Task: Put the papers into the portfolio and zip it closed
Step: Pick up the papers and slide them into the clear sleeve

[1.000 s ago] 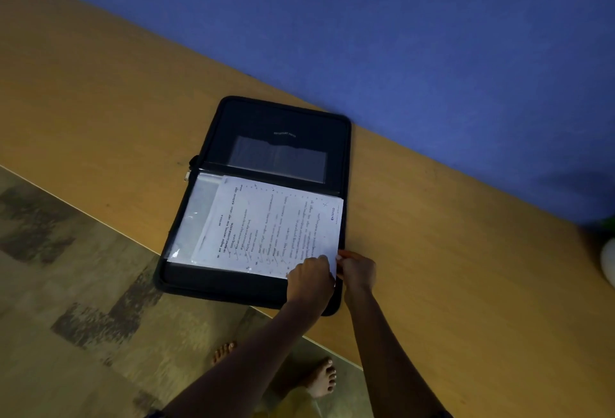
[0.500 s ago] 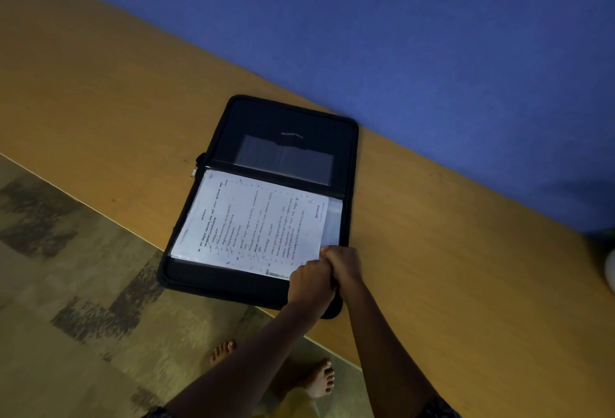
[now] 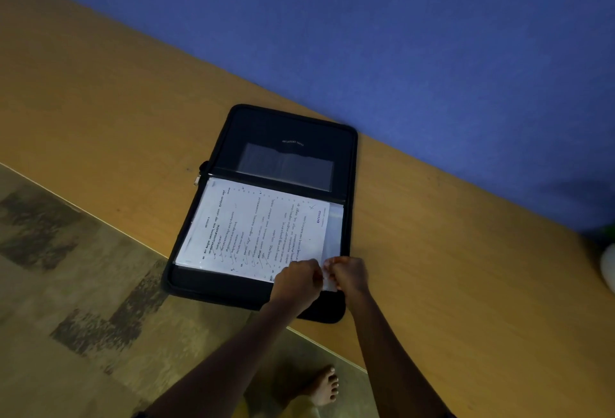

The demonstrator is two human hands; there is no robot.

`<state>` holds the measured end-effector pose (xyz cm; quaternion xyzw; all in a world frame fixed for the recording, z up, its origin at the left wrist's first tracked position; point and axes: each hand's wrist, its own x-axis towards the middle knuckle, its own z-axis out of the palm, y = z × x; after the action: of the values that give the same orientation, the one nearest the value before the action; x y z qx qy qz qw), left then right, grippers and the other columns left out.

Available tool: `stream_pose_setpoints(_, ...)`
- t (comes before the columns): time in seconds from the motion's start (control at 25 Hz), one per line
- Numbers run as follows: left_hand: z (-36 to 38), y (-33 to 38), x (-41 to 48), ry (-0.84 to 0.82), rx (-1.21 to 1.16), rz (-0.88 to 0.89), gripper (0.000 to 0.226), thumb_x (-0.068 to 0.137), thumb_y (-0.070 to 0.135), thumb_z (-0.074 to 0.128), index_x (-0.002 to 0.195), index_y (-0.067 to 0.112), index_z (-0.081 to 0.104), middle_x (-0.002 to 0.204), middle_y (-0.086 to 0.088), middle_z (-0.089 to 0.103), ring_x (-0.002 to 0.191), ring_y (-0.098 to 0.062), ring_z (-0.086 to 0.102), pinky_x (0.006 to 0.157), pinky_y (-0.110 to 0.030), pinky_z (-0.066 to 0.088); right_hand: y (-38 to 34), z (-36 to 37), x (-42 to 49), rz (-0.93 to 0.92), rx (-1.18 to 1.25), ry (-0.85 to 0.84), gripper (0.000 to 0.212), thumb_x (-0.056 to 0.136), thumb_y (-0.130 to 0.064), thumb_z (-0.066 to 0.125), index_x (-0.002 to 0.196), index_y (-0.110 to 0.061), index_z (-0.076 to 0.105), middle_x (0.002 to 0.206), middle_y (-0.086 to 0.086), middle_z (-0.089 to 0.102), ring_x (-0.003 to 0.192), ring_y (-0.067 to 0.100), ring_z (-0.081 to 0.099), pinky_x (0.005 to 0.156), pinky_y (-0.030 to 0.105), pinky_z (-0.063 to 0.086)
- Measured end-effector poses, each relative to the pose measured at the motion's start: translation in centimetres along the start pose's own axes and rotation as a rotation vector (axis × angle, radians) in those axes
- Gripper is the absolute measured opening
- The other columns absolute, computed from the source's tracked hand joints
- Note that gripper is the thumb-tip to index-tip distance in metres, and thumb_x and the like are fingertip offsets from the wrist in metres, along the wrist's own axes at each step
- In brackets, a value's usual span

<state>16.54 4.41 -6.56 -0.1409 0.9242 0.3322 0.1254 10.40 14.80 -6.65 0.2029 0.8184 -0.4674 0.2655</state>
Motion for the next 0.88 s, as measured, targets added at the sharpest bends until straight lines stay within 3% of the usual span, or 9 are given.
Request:
stream_pose_setpoints(0.2, -1.8, -3.4, -0.7, 0.018, -0.094, -0.015, 0.015, 0.093, 0.028, 0.057, 0.101, 0.02, 0.067, 0.098, 0.002, 0.073, 0.084, -0.015, 0.068, 0.078, -0.036, 0.059, 2.5, -0.5, -1.6, -0.042, -0.074, -0.018, 0.012, 0.083, -0.004, 0.066, 0.09, -0.007, 0.075, 0.083, 0.006, 0.072, 0.071, 0.013, 0.063, 0.061, 0.022, 0.048)
stream_pose_setpoints(0.36, -5.9, -8.0, -0.4, 0.183, -0.056, -0.12, 0.016, 0.093, 0.025, 0.058, 0.101, 0.015, 0.067, 0.092, -0.005, 0.074, 0.078, -0.019, 0.068, 0.069, -0.033, 0.057, 3.5, -1.2, -2.7, -0.14, -0.214, 0.065, 0.017, 0.084, -0.005, 0.064, 0.096, -0.01, 0.076, 0.089, 0.0, 0.071, 0.076, 0.009, 0.06, 0.054, 0.009, 0.04)
stream_pose_setpoints(0.48, -9.5, -11.8, -0.3, 0.347, 0.0, -0.228, 0.014, 0.089, 0.017, 0.058, 0.099, 0.01, 0.066, 0.097, -0.013, 0.069, 0.086, -0.03, 0.064, 0.071, -0.039, 0.053, 5.0, -1.5, -3.5, -0.069, -0.255, 0.185, 0.025, 0.082, -0.004, 0.059, 0.099, -0.009, 0.077, 0.095, 0.01, 0.075, 0.083, 0.023, 0.067, 0.064, 0.023, 0.051)
stream_pose_setpoints(0.64, -12.4, -15.7, -0.1, 0.356, 0.034, -0.488, 0.038, 0.084, 0.015, 0.063, 0.118, -0.001, 0.054, 0.122, -0.026, 0.05, 0.113, -0.043, 0.047, 0.093, -0.052, 0.044, 8.2, -0.6, -5.3, 0.153, 0.002, 0.304, 0.013, 0.084, -0.011, 0.066, 0.083, -0.001, 0.075, 0.075, 0.018, 0.074, 0.071, 0.033, 0.071, 0.075, 0.046, 0.06)
stream_pose_setpoints(0.72, -12.7, -16.9, 0.0, 0.34, -0.02, -0.587, 0.043, 0.083, 0.016, 0.061, 0.119, -0.005, 0.05, 0.125, -0.03, 0.047, 0.115, -0.046, 0.043, 0.096, -0.052, 0.041, 9.4, 0.7, -6.2, 0.252, 0.196, 0.305, 0.018, 0.084, -0.017, 0.072, 0.076, -0.001, 0.073, 0.074, 0.02, 0.074, 0.071, 0.034, 0.072, 0.077, 0.047, 0.061)
stream_pose_setpoints(0.88, -13.0, -18.3, 0.6, 0.266, -0.131, -0.616, 0.042, 0.084, 0.019, 0.056, 0.118, -0.005, 0.054, 0.118, -0.029, 0.056, 0.11, -0.045, 0.051, 0.095, -0.048, 0.044, 9.1, 3.4, -7.4, 0.299, 0.602, 0.275, 0.007, 0.086, -0.004, 0.068, 0.09, 0.002, 0.068, 0.086, 0.023, 0.07, 0.078, 0.033, 0.065, 0.078, 0.045, 0.057)
